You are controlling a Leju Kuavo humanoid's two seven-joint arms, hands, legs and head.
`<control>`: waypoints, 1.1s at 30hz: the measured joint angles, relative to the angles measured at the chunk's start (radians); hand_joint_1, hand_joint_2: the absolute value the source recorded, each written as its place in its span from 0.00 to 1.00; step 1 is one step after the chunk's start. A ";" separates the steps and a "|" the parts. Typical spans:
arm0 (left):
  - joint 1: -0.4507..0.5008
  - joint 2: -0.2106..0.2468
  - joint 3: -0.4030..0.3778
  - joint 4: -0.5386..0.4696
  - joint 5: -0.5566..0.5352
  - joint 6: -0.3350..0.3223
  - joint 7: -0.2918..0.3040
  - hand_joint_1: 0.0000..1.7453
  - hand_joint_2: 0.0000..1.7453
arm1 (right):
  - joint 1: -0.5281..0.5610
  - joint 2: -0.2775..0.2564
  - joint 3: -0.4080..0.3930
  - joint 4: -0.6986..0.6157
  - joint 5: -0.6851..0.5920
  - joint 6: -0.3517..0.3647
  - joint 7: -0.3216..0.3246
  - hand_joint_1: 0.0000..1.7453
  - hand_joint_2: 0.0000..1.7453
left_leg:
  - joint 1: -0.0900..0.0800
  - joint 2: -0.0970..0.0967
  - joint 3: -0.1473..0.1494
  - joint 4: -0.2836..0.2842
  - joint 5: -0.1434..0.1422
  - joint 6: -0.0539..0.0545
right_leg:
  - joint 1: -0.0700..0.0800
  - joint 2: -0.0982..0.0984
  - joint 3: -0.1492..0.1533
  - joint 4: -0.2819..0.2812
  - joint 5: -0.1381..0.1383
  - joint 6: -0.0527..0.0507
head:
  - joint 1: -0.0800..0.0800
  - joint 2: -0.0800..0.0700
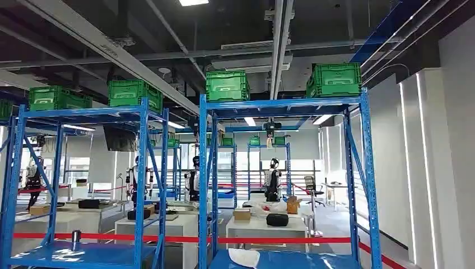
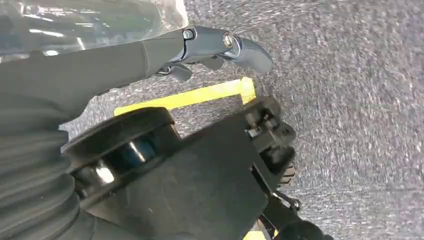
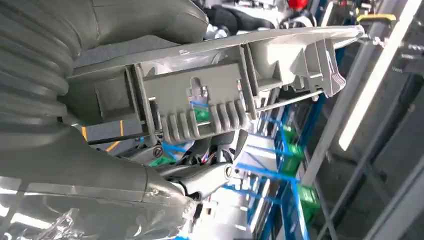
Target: Take the parts from the cabinet and place them on the table.
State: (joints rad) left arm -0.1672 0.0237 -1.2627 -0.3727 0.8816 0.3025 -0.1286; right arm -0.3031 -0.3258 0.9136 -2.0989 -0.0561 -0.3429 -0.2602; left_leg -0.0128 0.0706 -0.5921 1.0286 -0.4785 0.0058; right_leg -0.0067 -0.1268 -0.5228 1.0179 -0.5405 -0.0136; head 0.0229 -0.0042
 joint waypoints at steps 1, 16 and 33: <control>0.003 0.001 0.000 0.000 0.000 0.000 0.000 0.00 1.00 | -0.001 0.000 0.000 0.000 0.000 0.000 0.001 1.00 1.00 | 0.000 -0.014 -0.002 -0.003 0.001 0.005 | 0.000 -0.013 0.006 -0.005 0.000 0.005 | -0.001 0.000; 0.006 -0.001 0.000 0.000 0.000 0.000 -0.004 0.00 1.00 | 0.006 -0.003 -0.001 -0.001 0.017 -0.005 0.018 1.00 1.00 | 0.023 -0.203 -0.002 -0.012 0.014 -0.014 | -0.004 0.179 -0.040 0.008 0.028 -0.003 | -0.022 0.000; 0.011 0.000 0.000 0.001 -0.002 -0.003 -0.004 0.00 1.00 | 0.005 -0.002 -0.001 -0.003 0.033 -0.006 0.032 1.00 1.00 | 0.019 -0.053 0.015 -0.020 0.010 0.011 | -0.007 0.036 0.017 -0.007 -0.011 0.027 | -0.009 0.000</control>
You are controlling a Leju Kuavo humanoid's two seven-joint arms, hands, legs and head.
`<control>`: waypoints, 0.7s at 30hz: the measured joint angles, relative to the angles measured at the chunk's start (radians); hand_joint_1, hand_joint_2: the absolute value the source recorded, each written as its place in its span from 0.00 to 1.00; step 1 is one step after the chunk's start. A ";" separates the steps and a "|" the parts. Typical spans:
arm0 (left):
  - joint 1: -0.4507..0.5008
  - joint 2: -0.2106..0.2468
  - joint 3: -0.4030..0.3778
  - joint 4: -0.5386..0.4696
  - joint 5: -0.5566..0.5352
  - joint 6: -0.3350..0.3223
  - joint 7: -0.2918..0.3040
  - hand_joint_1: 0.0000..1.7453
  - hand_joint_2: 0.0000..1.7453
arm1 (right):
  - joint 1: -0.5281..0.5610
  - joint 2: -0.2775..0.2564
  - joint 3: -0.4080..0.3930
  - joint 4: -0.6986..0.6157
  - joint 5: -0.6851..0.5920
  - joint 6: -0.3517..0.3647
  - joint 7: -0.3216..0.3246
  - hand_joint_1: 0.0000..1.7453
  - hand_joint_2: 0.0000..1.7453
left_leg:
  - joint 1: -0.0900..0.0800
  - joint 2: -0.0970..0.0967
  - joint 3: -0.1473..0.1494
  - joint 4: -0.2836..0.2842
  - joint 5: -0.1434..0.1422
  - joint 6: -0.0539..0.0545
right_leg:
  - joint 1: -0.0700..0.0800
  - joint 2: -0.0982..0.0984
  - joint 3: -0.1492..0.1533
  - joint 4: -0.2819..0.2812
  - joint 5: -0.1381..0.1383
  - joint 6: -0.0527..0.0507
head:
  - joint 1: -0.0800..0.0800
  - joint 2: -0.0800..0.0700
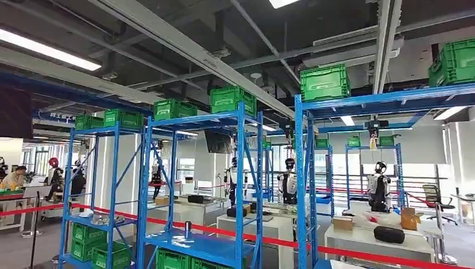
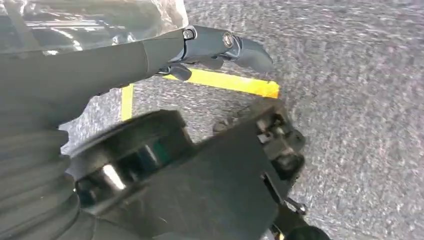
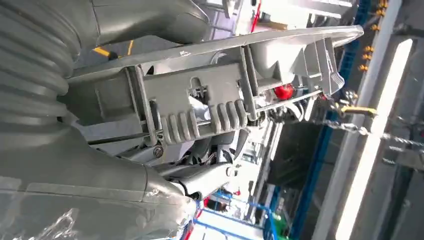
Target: Take the parts from the cabinet and place them on the table.
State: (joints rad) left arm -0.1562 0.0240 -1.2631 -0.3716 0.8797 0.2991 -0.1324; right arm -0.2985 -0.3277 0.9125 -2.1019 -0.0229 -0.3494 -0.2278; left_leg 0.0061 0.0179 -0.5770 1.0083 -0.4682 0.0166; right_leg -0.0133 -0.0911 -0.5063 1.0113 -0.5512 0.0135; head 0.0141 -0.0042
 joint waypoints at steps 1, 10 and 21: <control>-0.002 0.000 0.000 0.000 0.000 0.000 -0.001 0.00 1.00 | 0.001 0.000 0.000 -0.001 0.001 0.000 0.000 1.00 1.00 | 0.001 -0.006 0.000 -0.002 0.002 0.005 | -0.002 0.049 -0.018 0.037 -0.028 0.000 | -0.005 0.000; -0.004 -0.004 0.000 -0.001 -0.011 0.003 -0.003 0.00 1.00 | 0.006 -0.004 0.000 0.000 0.003 0.000 0.002 1.00 1.00 | -0.008 -0.124 -0.002 0.008 -0.001 0.009 | 0.003 0.188 -0.064 0.025 0.051 -0.032 | -0.019 0.000; 0.003 -0.002 0.000 -0.002 -0.014 0.007 -0.003 0.00 1.00 | 0.018 -0.007 0.002 -0.008 0.026 -0.008 0.011 1.00 1.00 | 0.010 -0.032 -0.157 0.300 -0.119 -0.052 | 0.000 0.043 -0.020 -0.020 0.036 -0.050 | -0.005 0.000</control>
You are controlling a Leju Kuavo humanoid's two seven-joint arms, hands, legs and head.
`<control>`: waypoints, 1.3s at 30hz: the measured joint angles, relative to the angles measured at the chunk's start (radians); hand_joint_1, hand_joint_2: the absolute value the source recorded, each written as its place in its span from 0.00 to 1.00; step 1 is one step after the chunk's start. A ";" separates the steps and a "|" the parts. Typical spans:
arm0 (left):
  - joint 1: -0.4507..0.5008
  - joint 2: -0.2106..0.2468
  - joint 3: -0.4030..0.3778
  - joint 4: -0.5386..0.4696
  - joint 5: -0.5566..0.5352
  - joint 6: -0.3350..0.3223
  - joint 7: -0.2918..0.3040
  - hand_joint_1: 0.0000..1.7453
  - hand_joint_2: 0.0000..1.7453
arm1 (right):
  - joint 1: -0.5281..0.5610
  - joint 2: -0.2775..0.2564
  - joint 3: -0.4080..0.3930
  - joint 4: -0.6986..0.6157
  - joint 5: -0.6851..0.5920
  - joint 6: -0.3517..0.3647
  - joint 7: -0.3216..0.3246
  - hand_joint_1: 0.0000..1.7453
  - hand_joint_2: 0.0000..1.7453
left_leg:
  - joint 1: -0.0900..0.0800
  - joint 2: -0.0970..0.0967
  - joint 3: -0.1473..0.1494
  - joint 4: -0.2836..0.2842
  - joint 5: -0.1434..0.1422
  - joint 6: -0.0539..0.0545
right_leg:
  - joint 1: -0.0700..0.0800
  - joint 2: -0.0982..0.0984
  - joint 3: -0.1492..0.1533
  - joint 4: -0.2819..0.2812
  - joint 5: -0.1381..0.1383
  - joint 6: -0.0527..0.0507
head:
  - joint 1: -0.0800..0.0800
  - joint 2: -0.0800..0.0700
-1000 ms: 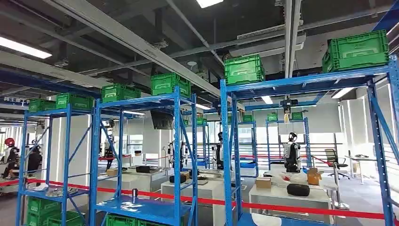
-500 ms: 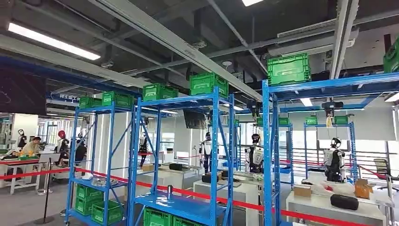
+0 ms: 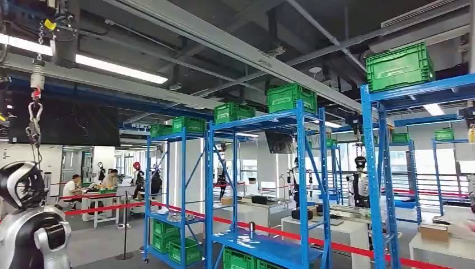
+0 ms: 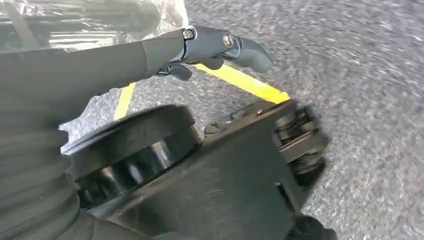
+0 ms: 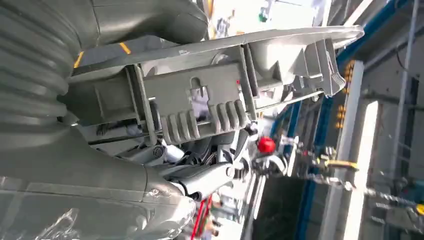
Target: Take the parts from the cabinet and place them on the table.
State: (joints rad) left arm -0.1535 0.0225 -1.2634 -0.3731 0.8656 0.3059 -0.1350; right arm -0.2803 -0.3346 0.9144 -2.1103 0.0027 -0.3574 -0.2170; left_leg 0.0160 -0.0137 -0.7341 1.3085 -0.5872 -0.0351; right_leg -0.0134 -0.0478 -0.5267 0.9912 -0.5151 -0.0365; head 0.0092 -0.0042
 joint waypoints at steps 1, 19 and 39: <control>0.003 0.001 0.000 0.000 0.000 0.000 0.000 0.00 1.00 | 0.002 0.000 0.001 0.000 0.003 0.000 0.003 1.00 1.00 | 0.003 0.004 0.023 -0.046 0.034 -0.003 | -0.001 -0.014 0.003 0.001 -0.003 0.003 | 0.002 0.000; 0.032 0.000 -0.001 0.000 0.003 0.019 -0.019 0.00 1.00 | 0.056 -0.005 0.000 -0.029 0.062 -0.018 0.046 1.00 1.00 | -0.015 -0.087 0.161 -0.291 0.114 0.061 | 0.009 0.112 -0.040 0.051 0.016 0.016 | -0.016 0.000; 0.001 0.003 -0.001 0.001 -0.002 0.002 -0.024 0.00 1.00 | 0.071 -0.004 -0.010 -0.044 0.093 -0.052 0.047 1.00 1.00 | -0.012 0.050 0.159 -0.293 0.110 0.040 | 0.016 -0.091 0.017 0.004 -0.019 0.027 | -0.002 0.000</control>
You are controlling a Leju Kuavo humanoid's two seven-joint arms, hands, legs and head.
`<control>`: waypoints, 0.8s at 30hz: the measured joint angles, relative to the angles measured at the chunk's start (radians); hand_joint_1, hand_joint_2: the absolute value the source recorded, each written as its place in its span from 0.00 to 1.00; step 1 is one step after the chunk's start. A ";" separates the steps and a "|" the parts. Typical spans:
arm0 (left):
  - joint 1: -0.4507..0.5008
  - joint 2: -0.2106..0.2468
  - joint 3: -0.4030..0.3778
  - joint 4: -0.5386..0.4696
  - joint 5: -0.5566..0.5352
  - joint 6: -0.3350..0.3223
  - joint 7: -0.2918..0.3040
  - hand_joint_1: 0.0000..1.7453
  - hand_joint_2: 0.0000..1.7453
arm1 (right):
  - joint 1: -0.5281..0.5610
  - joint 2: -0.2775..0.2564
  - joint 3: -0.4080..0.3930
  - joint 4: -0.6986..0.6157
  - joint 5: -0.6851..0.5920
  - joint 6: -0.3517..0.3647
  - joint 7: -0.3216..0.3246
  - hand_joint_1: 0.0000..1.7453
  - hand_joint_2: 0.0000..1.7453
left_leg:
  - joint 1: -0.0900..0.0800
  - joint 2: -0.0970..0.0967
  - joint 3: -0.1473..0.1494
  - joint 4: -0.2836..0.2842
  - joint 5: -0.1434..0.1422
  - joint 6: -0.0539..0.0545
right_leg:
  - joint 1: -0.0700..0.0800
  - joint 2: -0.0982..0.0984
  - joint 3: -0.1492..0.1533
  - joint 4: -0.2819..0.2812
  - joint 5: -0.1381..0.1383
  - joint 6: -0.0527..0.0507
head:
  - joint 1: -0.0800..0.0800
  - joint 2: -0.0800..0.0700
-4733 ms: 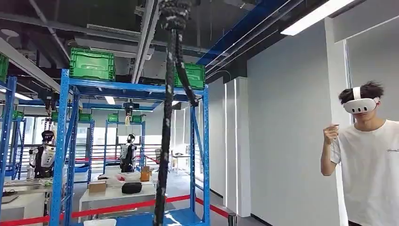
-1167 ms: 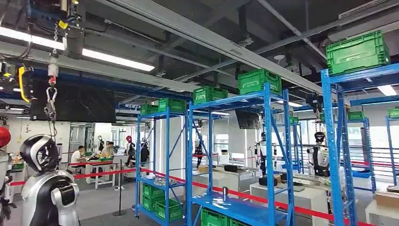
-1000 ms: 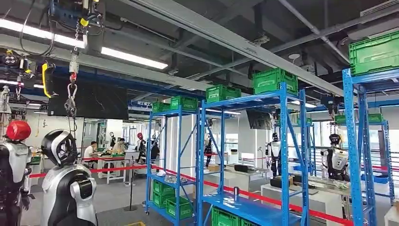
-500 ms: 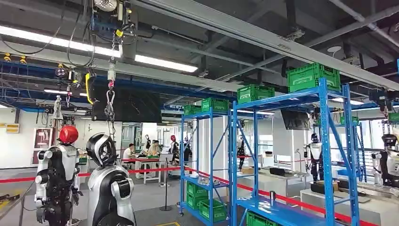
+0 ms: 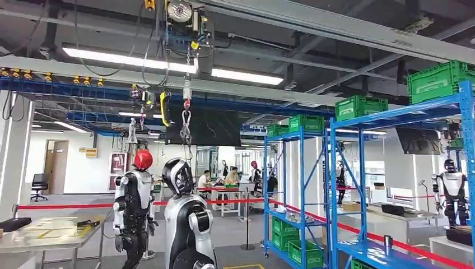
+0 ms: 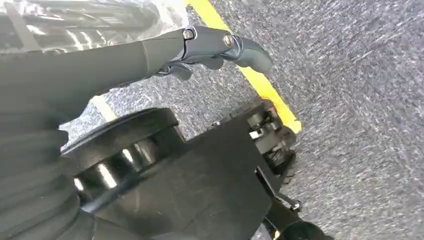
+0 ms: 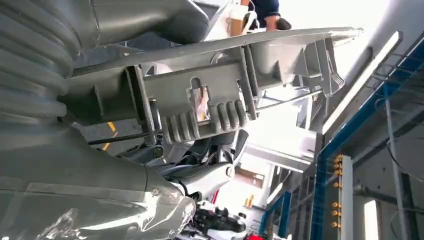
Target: Take the parts from the cabinet and place them on the table.
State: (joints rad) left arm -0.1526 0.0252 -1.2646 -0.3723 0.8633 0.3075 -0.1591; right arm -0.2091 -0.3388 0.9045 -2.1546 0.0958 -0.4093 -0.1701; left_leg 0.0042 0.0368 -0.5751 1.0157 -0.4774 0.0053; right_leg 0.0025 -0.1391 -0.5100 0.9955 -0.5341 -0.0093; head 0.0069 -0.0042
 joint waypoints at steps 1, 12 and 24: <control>0.000 0.000 0.000 0.000 0.000 0.000 0.000 0.00 1.00 | -0.001 0.000 -0.002 -0.001 0.001 -0.001 0.000 1.00 1.00 | 0.008 -0.011 0.005 -0.007 0.004 0.006 | -0.006 0.022 0.001 0.007 -0.012 0.009 | -0.002 0.000; -0.010 0.004 0.001 0.001 0.002 0.003 -0.006 0.00 1.00 | 0.002 -0.002 -0.010 -0.003 -0.022 -0.001 -0.001 1.00 1.00 | 0.002 -0.157 0.000 0.001 0.005 0.005 | -0.012 0.225 -0.049 0.016 0.031 -0.007 | -0.013 0.000; 0.009 0.007 0.001 0.001 0.005 0.017 -0.001 0.00 1.00 | 0.003 -0.002 -0.024 -0.002 -0.042 0.009 -0.008 1.00 1.00 | 0.009 -0.050 -0.117 0.247 -0.094 -0.040 | -0.004 0.076 -0.027 -0.002 0.029 -0.044 | 0.000 0.000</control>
State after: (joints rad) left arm -0.1433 0.0320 -1.2638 -0.3716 0.8679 0.3246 -0.1598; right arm -0.2064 -0.3410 0.8808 -2.1565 0.0542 -0.4002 -0.1781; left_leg 0.0133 -0.0128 -0.6921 1.2630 -0.5713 -0.0349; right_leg -0.0017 -0.0628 -0.5375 0.9932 -0.5054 -0.0529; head 0.0073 -0.0042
